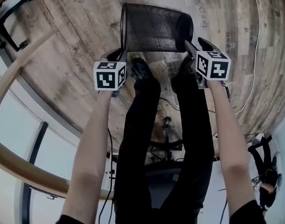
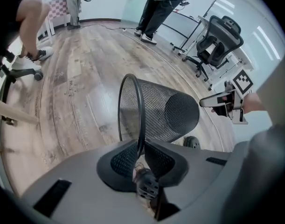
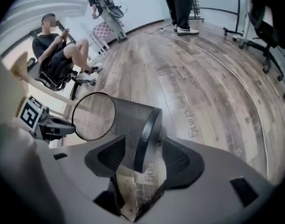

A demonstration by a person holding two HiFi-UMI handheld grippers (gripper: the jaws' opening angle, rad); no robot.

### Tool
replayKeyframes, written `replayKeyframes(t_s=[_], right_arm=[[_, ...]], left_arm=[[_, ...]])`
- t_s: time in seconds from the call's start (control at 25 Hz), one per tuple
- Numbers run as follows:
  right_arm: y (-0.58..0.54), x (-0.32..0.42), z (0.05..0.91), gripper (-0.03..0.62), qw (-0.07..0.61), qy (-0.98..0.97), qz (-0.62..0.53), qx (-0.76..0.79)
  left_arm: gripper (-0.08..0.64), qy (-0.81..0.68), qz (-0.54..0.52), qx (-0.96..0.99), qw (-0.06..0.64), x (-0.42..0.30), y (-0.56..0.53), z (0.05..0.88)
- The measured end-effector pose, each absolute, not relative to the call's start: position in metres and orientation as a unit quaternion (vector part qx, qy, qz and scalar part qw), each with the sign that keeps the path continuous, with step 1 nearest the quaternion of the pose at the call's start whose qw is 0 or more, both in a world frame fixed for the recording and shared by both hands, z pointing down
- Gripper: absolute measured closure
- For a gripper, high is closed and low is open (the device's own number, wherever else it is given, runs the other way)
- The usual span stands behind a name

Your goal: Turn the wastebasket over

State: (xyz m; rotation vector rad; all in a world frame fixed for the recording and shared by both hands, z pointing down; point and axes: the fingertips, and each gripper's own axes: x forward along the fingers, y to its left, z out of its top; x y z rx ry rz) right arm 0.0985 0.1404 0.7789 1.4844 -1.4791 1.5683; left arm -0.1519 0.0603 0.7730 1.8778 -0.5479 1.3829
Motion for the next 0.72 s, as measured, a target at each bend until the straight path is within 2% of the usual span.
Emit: replayKeyframes(t_s=[0.12, 0.24, 0.4, 0.72], right_arm=[[0.145, 0.089, 0.787, 0.318, 0.209, -0.545, 0.612, 0.534], [0.141, 0.080, 0.794, 0.311, 0.181, -0.550, 0.625, 0.523], [0.138, 0.077, 0.796, 0.319, 0.181, -0.557, 0.620, 0.523], [0.126, 0.083, 0.783, 0.337, 0.226, -0.573, 0.581, 0.532]], left_arm=[[0.502, -0.206, 0.540, 0.730, 0.364, -0.152, 0.062, 0.773], [0.502, -0.198, 0.542, 0.731, 0.364, -0.152, 0.063, 0.775], [0.502, -0.195, 0.545, 0.730, 0.363, -0.152, 0.063, 0.776], [0.505, -0.183, 0.566, 0.726, 0.345, -0.152, 0.072, 0.783]])
